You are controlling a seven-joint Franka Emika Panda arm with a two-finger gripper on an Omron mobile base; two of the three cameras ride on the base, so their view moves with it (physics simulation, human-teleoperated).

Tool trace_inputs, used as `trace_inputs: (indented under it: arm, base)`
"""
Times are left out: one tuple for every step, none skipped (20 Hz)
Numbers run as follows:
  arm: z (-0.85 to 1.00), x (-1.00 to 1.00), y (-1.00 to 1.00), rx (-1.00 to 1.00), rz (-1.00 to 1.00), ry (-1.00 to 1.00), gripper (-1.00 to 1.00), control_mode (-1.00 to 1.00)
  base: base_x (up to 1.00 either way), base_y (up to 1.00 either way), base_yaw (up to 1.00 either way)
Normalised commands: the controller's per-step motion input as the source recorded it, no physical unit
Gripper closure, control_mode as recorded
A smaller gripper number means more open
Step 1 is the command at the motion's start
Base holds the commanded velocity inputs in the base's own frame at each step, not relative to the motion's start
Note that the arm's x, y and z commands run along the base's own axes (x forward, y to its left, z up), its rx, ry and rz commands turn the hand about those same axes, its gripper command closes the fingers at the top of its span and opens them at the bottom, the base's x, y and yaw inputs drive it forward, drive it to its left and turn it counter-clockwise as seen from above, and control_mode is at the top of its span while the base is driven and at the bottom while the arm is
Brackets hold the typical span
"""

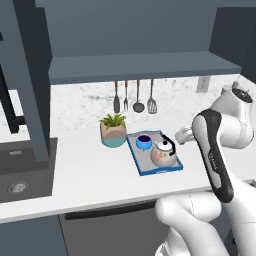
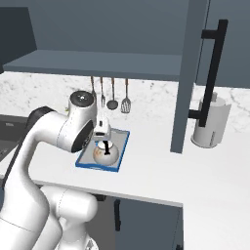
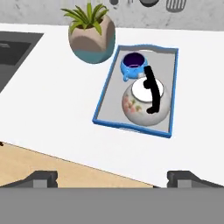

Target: Pick the kettle from the counter and place it on the tray. Then pick the mug from the cabinet and place it on the tray. Then close the cabinet doors.

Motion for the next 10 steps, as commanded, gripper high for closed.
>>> trace_inputs:
  arm:
    - [0.22, -0.41, 0.0, 0.07, -0.14, 0.0, -1.0, -1.0]
    - [0.12, -0.3, 0.0, 0.06, -0.13, 0.0, -1.0, -1.0]
    - [0.1, -0.29, 0.0, 0.06, -0.13, 0.0, -1.0, -1.0]
    - [0.14, -0.32, 0.0, 0.06, -0.14, 0.0, -1.0, -1.0]
    - [0.12, -0.33, 0.0, 0.05, -0.14, 0.0, -1.0, -1.0]
    - [0.04, -0.31, 0.06, 0.02, -0.13, 0.0, -1.0, -1.0]
    - [0.0, -0.11, 0.07, 0.0, -0.1, 0.0, -1.0, -1.0]
    - [-0.07, 0.0, 0.15, 0.0, -0.08, 0.06, -1.0, -1.0]
    - [-0.07, 0.0, 0.0, 0.0, 0.0, 0.0, -1.0, -1.0]
    - [-0.03, 0.0, 0.06, -0.01, 0.0, 0.0, -1.0, -1.0]
  base:
    - [0.0, 0.0, 0.0]
    - [0.0, 0.0, 0.0]
    - [0.0, 0.0, 0.0]
    - [0.0, 0.0, 0.0]
    - [0.0, 0.0, 0.0]
    - [0.0, 0.0, 0.0]
    - [0.0, 0.0, 0.0]
    - [0.0, 0.0, 0.0]
    - [0.0, 0.0, 0.0]
    - [0.0, 0.0, 0.0]
